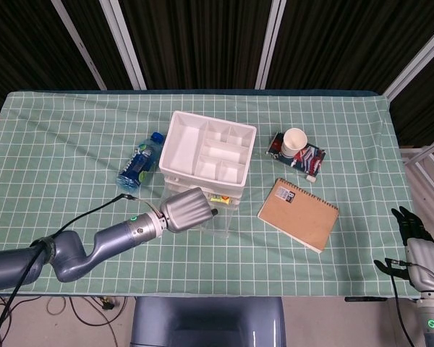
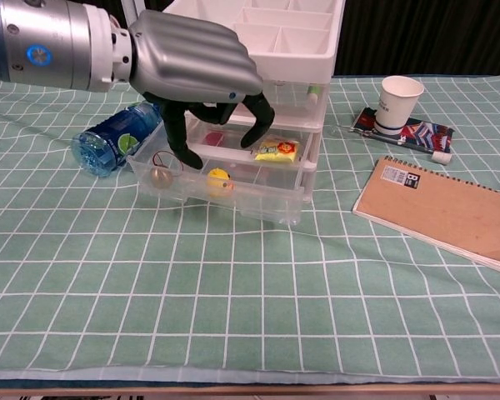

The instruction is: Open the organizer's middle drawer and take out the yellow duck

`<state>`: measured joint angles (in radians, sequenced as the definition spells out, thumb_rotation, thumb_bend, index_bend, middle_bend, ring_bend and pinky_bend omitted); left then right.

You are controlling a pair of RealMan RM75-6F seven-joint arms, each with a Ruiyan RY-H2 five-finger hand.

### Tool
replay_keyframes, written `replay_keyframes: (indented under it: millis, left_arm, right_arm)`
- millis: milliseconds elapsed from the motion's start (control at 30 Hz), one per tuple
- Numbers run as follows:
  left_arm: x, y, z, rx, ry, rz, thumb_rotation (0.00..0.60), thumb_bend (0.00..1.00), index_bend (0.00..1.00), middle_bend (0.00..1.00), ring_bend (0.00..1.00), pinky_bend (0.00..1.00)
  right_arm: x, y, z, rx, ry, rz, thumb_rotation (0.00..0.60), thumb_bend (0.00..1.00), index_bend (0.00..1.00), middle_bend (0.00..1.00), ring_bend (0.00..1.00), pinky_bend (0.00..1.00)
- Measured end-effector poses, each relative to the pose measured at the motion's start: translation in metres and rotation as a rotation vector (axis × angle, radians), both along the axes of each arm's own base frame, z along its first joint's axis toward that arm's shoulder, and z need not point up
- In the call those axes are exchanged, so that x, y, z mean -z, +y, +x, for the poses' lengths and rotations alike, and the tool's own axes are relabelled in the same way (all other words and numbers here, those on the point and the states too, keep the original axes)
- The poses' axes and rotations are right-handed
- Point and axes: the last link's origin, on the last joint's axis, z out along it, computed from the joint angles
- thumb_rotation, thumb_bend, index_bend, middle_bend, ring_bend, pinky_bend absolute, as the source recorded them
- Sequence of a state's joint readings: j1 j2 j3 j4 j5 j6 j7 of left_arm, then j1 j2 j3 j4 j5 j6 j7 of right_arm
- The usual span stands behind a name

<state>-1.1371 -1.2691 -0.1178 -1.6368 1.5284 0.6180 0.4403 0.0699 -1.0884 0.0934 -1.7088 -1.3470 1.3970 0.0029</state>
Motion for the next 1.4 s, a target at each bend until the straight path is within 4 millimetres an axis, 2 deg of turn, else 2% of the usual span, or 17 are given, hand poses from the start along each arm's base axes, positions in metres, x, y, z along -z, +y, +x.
replay_keyframes:
  millis: [167,467,667,1400]
  left_arm:
    - [0.005,0.009,-0.008,0.037,0.043,0.0,0.6,0.12,0.46,1.0,1.0,1.0]
    - [0.009,0.016,0.003,0.122,0.058,-0.001,0.6,0.07,0.45,1.0,1.0,1.0]
    - [0.012,0.018,0.001,0.175,0.094,-0.008,0.6,0.06,0.45,1.0,1.0,1.0]
    - [0.028,0.027,-0.015,0.161,0.142,-0.045,0.6,0.07,0.46,1.0,1.0,1.0]
  right_arm:
    - [0.0,0.0,0.0,0.002,-0.003,-0.002,0.6,0.04,0.0,0.0,0.0,0.23]
    - [0.0,0.0,-0.001,0.009,-0.008,-0.003,0.6,0.05,0.0,0.0,0.0,0.23]
    - [-0.001,-0.001,-0.001,0.016,-0.009,-0.004,0.6,0.07,0.0,0.0,0.0,0.23]
    - [0.0,-0.002,-0.001,0.022,-0.017,-0.006,0.6,0.07,0.0,0.0,0.0,0.23]
